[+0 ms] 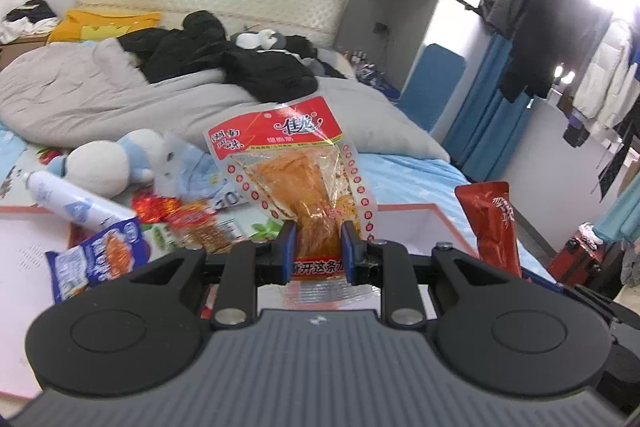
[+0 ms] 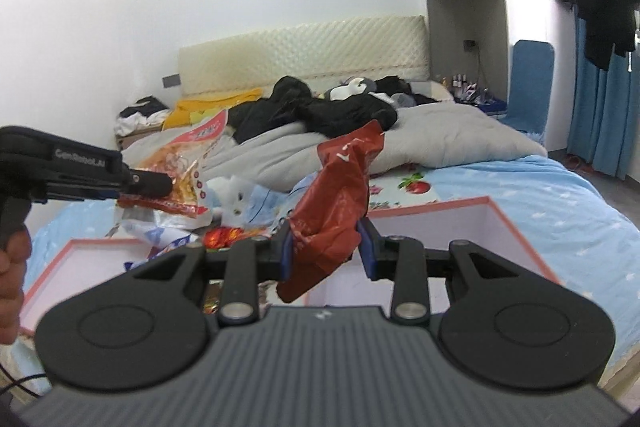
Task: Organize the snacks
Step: 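Carry both held packets up and over to the box, then open both tools to release the packets into the box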
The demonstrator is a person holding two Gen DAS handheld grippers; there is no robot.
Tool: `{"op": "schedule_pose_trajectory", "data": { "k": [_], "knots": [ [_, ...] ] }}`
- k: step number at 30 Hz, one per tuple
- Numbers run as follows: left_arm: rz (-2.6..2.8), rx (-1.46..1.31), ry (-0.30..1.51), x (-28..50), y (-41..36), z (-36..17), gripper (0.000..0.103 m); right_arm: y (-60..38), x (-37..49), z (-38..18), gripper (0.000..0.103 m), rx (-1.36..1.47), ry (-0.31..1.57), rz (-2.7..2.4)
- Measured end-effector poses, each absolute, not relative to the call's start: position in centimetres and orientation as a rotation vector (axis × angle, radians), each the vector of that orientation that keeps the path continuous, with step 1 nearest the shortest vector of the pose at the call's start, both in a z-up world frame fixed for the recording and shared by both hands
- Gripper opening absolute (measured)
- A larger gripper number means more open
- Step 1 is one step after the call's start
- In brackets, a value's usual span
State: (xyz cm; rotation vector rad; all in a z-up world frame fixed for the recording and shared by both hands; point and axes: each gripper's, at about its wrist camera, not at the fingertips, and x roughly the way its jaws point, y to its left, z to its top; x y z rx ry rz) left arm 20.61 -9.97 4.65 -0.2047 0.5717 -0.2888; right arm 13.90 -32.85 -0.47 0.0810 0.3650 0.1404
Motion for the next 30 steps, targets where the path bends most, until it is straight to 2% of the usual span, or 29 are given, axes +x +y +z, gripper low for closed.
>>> {"op": "schedule_pose_trajectory", "data": {
  "k": [9, 30],
  "knots": [
    [-0.355, -0.189, 0.62, 22.7, -15.0, 3.7, 0.027, -35.6, 14.7, -1.3, 0.036, 0.098, 0.377, 0.097],
    [-0.406, -0.105, 0.946, 30.8, -22.1, -9.8, 0.027, -40.0, 20.7, -11.0, 0.036, 0.169, 0.643, 0.033]
  ]
}}
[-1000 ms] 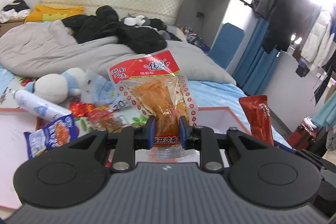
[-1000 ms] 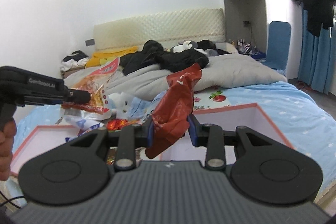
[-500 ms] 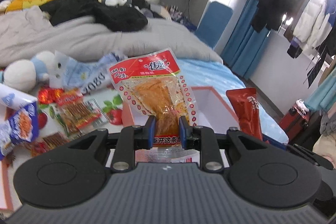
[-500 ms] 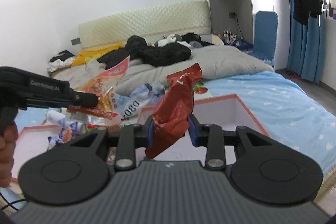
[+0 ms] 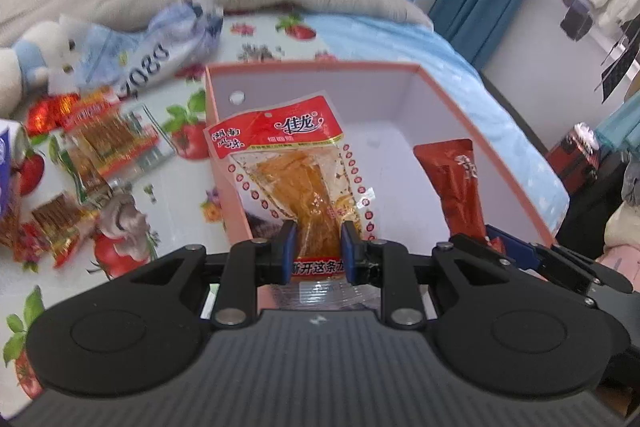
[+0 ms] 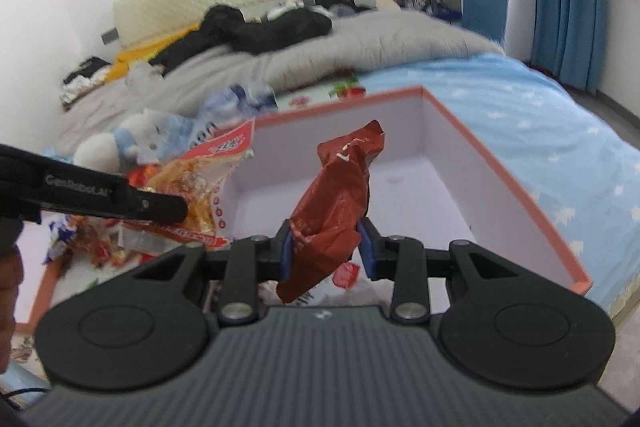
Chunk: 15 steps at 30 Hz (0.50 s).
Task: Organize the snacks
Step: 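Open both tools to release the packets into the box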
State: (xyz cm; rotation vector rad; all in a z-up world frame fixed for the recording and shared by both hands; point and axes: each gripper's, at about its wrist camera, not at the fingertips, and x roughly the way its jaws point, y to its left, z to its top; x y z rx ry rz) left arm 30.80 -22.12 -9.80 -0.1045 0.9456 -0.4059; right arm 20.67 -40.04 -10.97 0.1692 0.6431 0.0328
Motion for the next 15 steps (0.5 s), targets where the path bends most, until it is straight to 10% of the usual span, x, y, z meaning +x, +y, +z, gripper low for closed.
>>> {"op": "schedule_pose_trajectory", "data": {
  "k": [8, 12, 15],
  "knots": [
    [-0.398, -0.095, 0.981, 31.5, -22.0, -11.7, 0.038, -39.5, 22.1, -13.1, 0.039, 0.162, 0.721, 0.029],
    [-0.425, -0.1, 0.971, 31.5, -21.9, -11.4, 0.049, -39.5, 22.4, -13.3, 0.066, 0.165, 0.723, 0.007],
    [-0.422, -0.093, 0.948, 31.2, -21.9, -10.6, 0.052, -39.5, 22.3, -13.1, 0.066, 0.18, 0.714, 0.013]
  ]
}}
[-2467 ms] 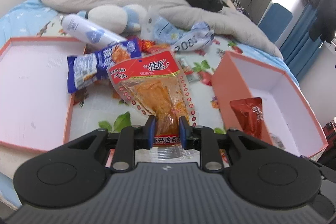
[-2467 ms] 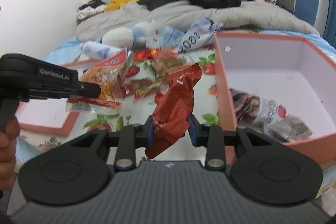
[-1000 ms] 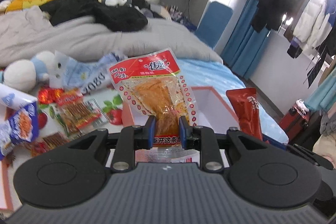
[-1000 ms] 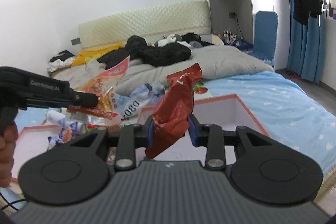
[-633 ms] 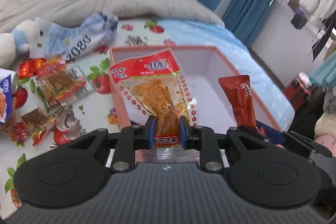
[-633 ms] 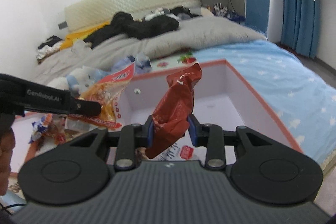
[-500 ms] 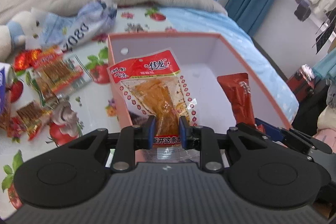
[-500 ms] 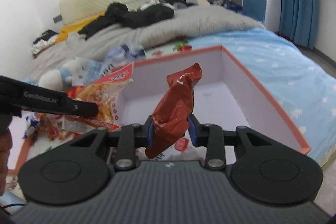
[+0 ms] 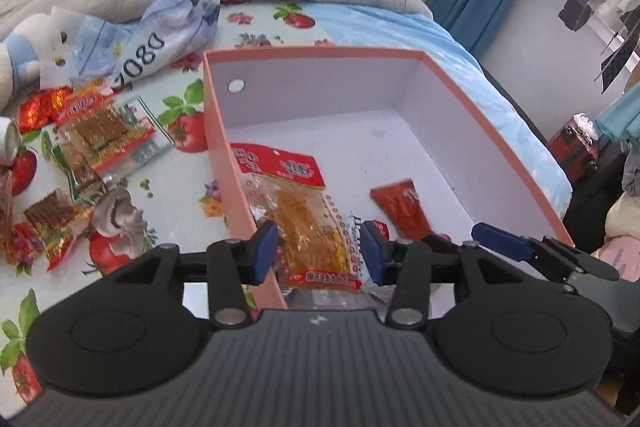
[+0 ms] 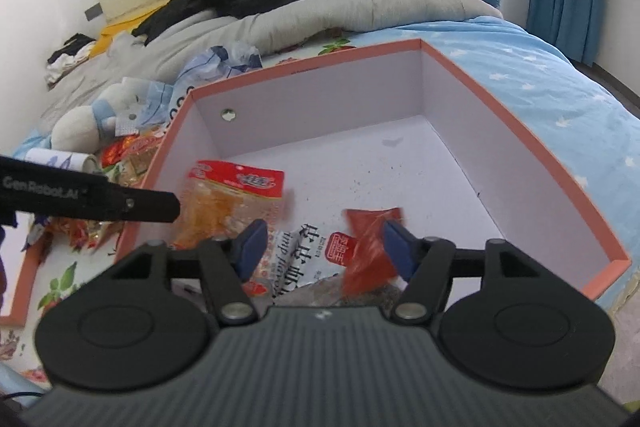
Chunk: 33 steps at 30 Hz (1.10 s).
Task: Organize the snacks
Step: 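Open both tools to release the packets into the box, then move both tools back from the box toward the snack pile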
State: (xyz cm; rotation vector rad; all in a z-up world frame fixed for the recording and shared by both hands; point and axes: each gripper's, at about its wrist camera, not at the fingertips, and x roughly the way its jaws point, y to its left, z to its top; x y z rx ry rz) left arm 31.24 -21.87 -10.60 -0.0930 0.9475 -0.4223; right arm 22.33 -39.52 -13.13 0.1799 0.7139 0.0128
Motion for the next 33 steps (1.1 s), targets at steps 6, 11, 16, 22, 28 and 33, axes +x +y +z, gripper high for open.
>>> {"op": "schedule_pose_trajectory", "data": {
  "k": [6, 11, 16, 22, 28, 33],
  "knots": [
    [-0.434, -0.107, 0.908, 30.4, -20.9, -8.6, 0.052, -39.4, 22.0, -11.8, 0.066, 0.193, 0.686, 0.002],
    [-0.435, -0.096, 0.852, 28.9, -19.4, -6.6, 0.052, -38.5, 20.8, -10.0, 0.066, 0.179, 0.619, 0.008],
    [-0.424, -0.107, 0.794, 27.0, -17.6, -4.5, 0.052, -37.3, 19.5, -7.9, 0.066, 0.185, 0.565, 0.033],
    [-0.41, -0.129, 0.728, 24.3, -15.4, -2.1, 0.052, -36.0, 17.9, -5.3, 0.066, 0.17, 0.498, 0.069],
    [-0.38, -0.15, 0.669, 21.9, -12.7, -0.2, 0.052, -34.6, 16.6, -2.9, 0.066, 0.16, 0.437, 0.096],
    [-0.335, -0.162, 0.628, 20.3, -10.0, 0.7, 0.052, -32.8, 15.8, -1.4, 0.066, 0.164, 0.381, 0.141]
  ]
}}
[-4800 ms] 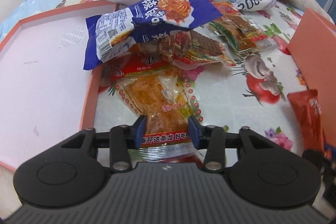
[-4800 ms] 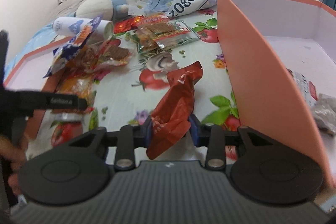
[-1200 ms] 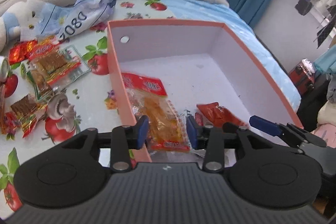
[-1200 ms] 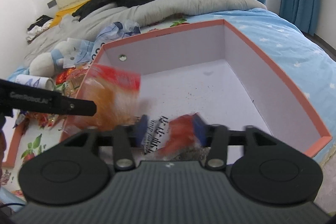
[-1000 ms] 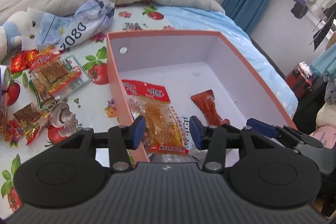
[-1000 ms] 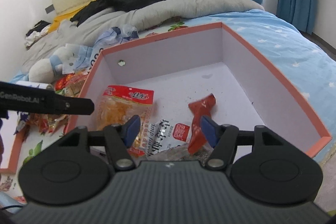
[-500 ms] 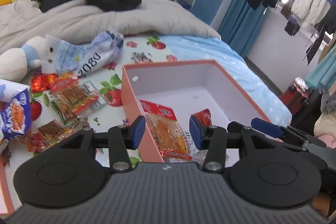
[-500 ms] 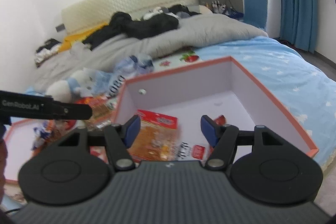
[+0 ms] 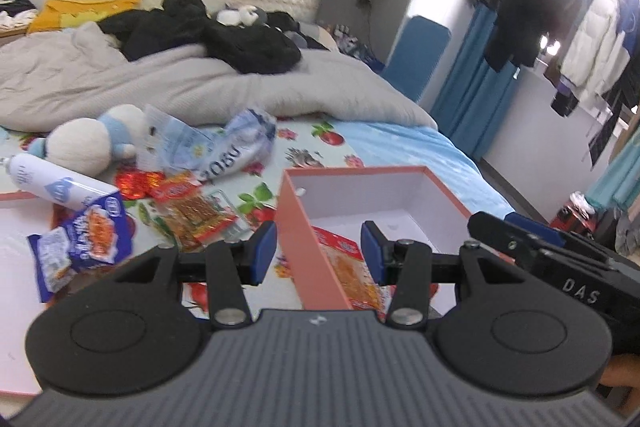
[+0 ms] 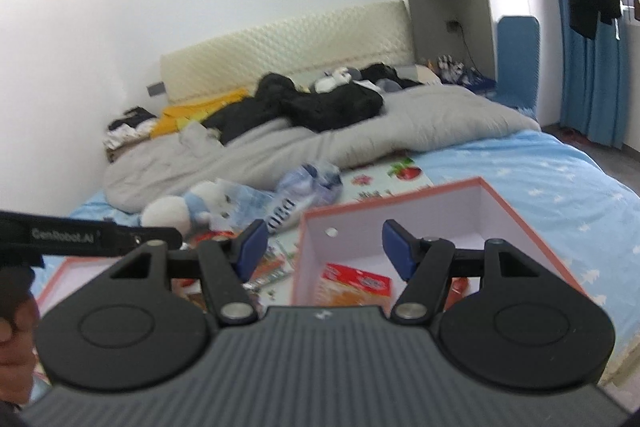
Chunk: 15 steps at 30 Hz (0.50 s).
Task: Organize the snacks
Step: 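Move both tools back from the box toward the snack pile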
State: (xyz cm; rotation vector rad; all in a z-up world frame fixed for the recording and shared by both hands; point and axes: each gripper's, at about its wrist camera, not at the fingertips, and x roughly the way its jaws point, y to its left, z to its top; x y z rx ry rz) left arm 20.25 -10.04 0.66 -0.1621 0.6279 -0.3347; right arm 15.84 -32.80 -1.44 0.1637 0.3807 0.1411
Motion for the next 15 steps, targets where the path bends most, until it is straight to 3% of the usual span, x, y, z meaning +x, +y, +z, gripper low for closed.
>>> {"op": "schedule_pose_trajectory", "data": {
  "k": [15],
  "knots": [
    [-0.203, -0.192, 0.593, 14.5, -2.8, -0.5, 0.06, -25.7, 13.9, -2.8, 0.066, 0.11, 0.403, 0.293]
  ]
}}
